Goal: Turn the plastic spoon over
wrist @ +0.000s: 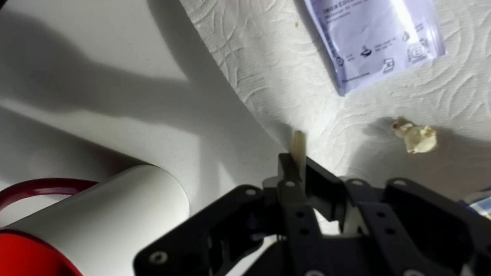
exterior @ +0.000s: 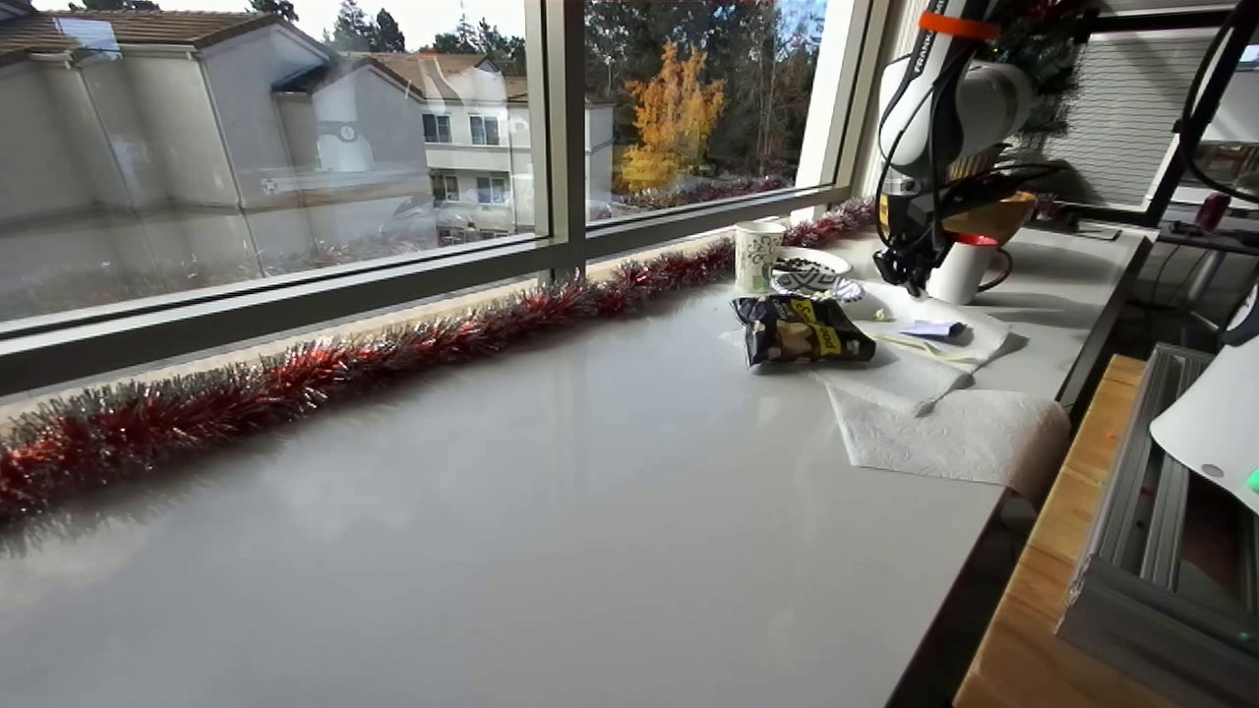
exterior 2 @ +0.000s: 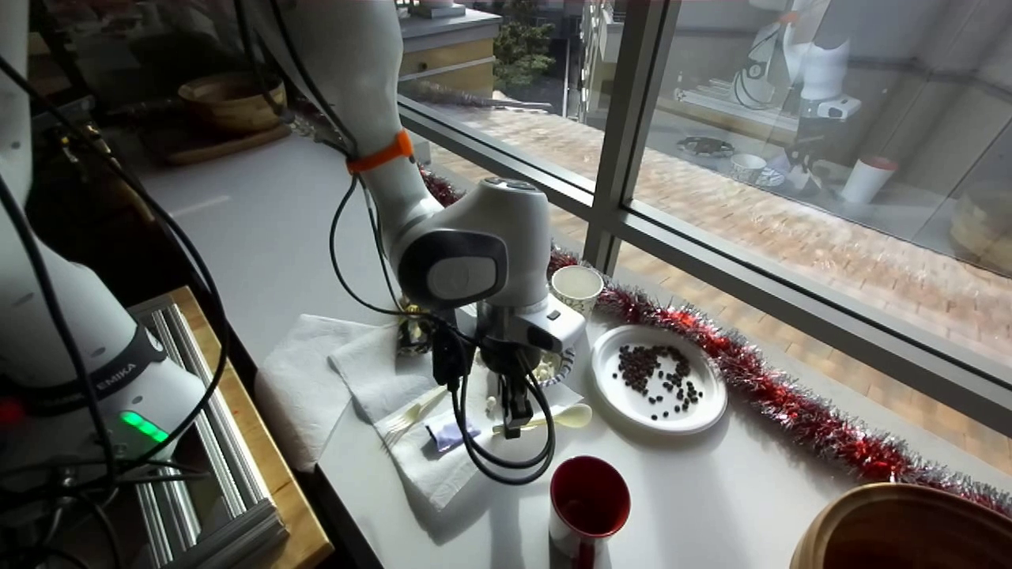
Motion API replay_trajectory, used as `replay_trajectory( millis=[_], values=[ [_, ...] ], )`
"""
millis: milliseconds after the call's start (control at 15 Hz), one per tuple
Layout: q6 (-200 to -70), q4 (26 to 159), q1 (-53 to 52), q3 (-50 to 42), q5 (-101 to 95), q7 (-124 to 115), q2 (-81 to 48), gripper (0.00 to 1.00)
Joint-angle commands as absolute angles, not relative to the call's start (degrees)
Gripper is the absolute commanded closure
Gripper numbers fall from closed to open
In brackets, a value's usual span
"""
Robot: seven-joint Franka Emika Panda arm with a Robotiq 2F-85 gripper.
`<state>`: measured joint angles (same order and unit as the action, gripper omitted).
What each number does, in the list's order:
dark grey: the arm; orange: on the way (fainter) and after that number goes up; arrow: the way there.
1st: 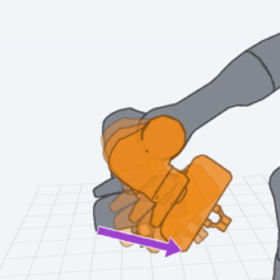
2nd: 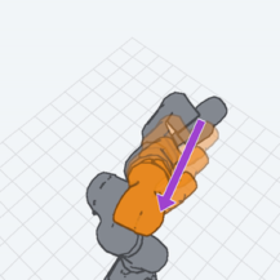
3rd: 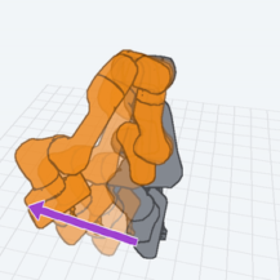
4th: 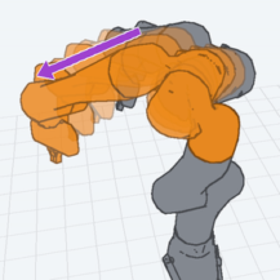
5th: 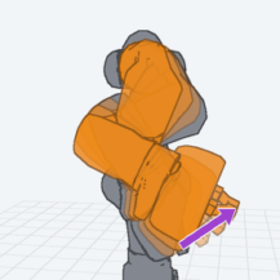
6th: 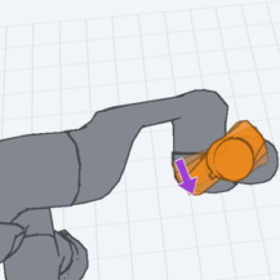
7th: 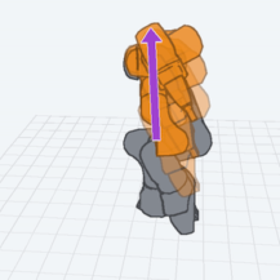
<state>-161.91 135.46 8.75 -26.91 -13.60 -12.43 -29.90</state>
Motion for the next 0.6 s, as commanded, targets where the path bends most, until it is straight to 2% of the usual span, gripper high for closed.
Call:
replay_trajectory(
  millis=[0,533],
  values=[
    [-162.7,137.7,11.4,-24.2,-10.3,-9.4,-27.2,0.94],
    [-161.7,138.0,23.1,-13.4,-0.3,3.1,-24.9,0.94]
  ],
)
